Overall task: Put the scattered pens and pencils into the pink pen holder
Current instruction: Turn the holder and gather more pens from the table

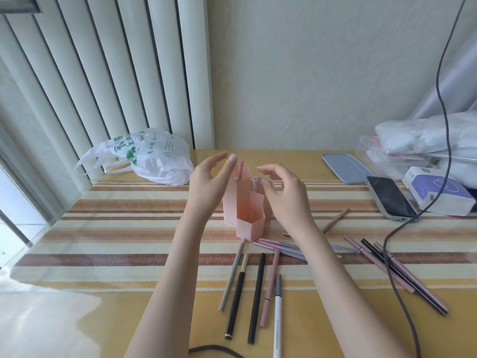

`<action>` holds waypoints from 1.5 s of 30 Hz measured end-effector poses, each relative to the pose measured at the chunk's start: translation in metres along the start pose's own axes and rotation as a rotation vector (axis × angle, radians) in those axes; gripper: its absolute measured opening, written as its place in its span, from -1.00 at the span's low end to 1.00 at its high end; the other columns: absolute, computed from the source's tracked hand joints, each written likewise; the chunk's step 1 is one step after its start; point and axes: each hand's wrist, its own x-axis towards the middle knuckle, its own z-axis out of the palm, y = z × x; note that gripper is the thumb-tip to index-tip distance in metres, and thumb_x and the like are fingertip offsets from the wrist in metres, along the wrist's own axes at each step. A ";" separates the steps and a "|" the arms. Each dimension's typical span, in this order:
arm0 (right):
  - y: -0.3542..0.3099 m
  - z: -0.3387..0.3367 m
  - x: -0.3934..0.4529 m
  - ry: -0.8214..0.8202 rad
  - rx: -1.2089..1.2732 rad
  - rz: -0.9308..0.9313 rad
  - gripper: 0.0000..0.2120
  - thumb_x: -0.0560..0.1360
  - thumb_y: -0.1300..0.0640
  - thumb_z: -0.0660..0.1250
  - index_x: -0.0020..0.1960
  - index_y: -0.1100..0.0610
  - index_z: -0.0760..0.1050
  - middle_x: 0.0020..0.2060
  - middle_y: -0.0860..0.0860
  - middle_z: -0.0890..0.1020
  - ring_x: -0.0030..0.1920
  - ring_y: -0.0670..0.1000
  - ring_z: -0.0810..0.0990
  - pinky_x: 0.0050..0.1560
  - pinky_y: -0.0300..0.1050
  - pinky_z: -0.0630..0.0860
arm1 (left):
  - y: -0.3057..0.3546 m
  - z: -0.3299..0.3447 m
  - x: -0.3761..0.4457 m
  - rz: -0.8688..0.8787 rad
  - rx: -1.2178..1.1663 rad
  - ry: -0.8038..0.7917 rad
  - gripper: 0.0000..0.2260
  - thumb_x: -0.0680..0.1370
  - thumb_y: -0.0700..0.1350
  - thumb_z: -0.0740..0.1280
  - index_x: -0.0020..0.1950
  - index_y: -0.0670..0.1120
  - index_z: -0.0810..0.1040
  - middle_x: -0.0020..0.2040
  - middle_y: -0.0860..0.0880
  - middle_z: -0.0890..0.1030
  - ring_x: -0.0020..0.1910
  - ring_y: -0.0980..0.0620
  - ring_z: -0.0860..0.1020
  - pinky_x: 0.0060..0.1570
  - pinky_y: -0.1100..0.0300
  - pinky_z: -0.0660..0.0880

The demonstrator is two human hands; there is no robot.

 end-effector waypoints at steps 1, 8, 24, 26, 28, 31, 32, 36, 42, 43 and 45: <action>0.003 -0.002 -0.001 0.019 0.005 0.014 -0.77 0.51 0.28 0.28 0.10 0.05 0.56 -0.02 -0.17 0.60 0.03 -0.12 0.50 -0.02 -0.52 0.31 | -0.002 -0.002 0.001 -0.028 -0.074 -0.018 -0.61 0.59 0.11 0.15 0.29 -0.08 0.53 0.27 0.01 0.56 0.28 0.09 0.47 0.25 0.19 0.36; 0.010 -0.001 -0.010 -0.048 0.090 0.113 -0.72 0.52 0.35 0.20 0.06 0.07 0.57 -0.04 -0.14 0.67 0.00 -0.24 0.57 0.00 -0.38 0.44 | -0.024 -0.021 -0.005 -0.136 -0.338 -0.470 -0.29 0.38 -0.14 0.30 0.50 0.12 0.16 0.43 0.06 0.30 0.49 0.05 0.18 0.43 0.02 0.17; -0.003 0.002 -0.044 -0.801 -0.150 0.136 -0.76 0.49 0.14 0.27 0.01 -0.16 0.59 -0.02 -0.15 0.62 -0.04 -0.10 0.56 -0.07 -0.21 0.48 | -0.025 -0.010 0.000 -0.030 -0.097 0.077 -0.46 0.29 -0.22 0.56 0.20 0.01 0.47 0.11 0.11 0.55 0.01 0.10 0.52 0.02 0.21 0.52; 0.000 0.004 -0.045 -0.815 -0.196 0.100 -0.77 0.51 0.10 0.31 0.12 -0.13 0.56 0.03 -0.20 0.58 -0.01 -0.23 0.49 -0.06 -0.30 0.38 | -0.024 -0.013 0.000 -0.037 -0.072 0.113 -0.46 0.29 -0.22 0.56 0.19 0.04 0.47 0.11 0.10 0.55 0.05 0.06 0.52 0.08 0.09 0.52; 0.004 0.002 -0.046 -0.811 -0.216 0.093 -0.75 0.51 0.14 0.33 0.16 -0.07 0.55 -0.10 -0.30 0.54 -0.10 -0.35 0.47 -0.06 -0.30 0.37 | -0.026 -0.015 0.000 -0.058 -0.051 0.142 -0.45 0.28 -0.22 0.56 0.21 0.00 0.46 0.11 0.05 0.54 0.09 -0.01 0.52 0.10 0.02 0.53; 0.012 -0.005 -0.047 -0.707 -0.194 0.183 -0.70 0.48 0.13 0.37 0.18 -0.12 0.50 0.17 -0.19 0.53 0.19 -0.18 0.48 0.15 -0.19 0.42 | -0.024 -0.017 -0.004 -0.107 -0.057 0.174 -0.41 0.29 -0.23 0.55 0.25 -0.07 0.41 0.11 0.02 0.51 0.12 -0.04 0.51 0.09 0.02 0.52; 0.015 -0.009 -0.047 -0.672 -0.249 0.198 -0.68 0.48 0.09 0.37 0.21 -0.13 0.46 0.25 -0.15 0.47 0.26 -0.11 0.43 0.19 -0.14 0.40 | -0.023 -0.017 -0.007 -0.112 -0.057 0.179 -0.41 0.29 -0.23 0.55 0.25 -0.07 0.40 0.10 0.03 0.49 0.13 -0.04 0.51 0.08 0.03 0.51; 0.015 -0.025 -0.047 -0.605 -0.394 0.241 -0.65 0.50 0.04 0.32 0.27 -0.05 0.39 0.17 -0.09 0.43 0.20 -0.06 0.38 0.17 -0.04 0.43 | -0.016 -0.015 -0.023 -0.079 -0.027 0.195 -0.42 0.30 -0.21 0.55 0.24 -0.09 0.39 0.07 0.06 0.46 0.08 0.02 0.47 0.01 0.14 0.47; 0.008 -0.036 -0.054 -0.688 -0.493 0.313 -0.61 0.48 0.10 0.28 0.30 0.02 0.38 0.27 0.01 0.45 0.31 0.01 0.36 0.27 -0.01 0.40 | -0.015 -0.017 -0.050 -0.070 -0.007 0.294 -0.37 0.29 -0.17 0.56 0.28 -0.10 0.36 0.20 -0.05 0.47 0.16 0.02 0.42 0.03 0.22 0.33; 0.007 -0.037 -0.055 -0.698 -0.505 0.312 -0.60 0.48 0.12 0.29 0.31 0.03 0.37 0.28 0.01 0.45 0.32 0.02 0.35 0.28 0.00 0.39 | -0.015 -0.018 -0.054 -0.063 -0.008 0.317 -0.38 0.30 -0.17 0.56 0.28 -0.10 0.35 0.21 -0.05 0.46 0.14 0.04 0.40 0.03 0.23 0.31; 0.004 -0.037 -0.057 -0.680 -0.518 0.290 -0.61 0.49 0.17 0.29 0.30 0.03 0.39 0.27 0.01 0.44 0.32 0.04 0.35 0.28 0.02 0.39 | -0.015 -0.023 -0.063 -0.054 -0.008 0.345 -0.38 0.31 -0.16 0.55 0.28 -0.08 0.34 0.21 -0.04 0.42 0.15 0.04 0.36 0.05 0.20 0.31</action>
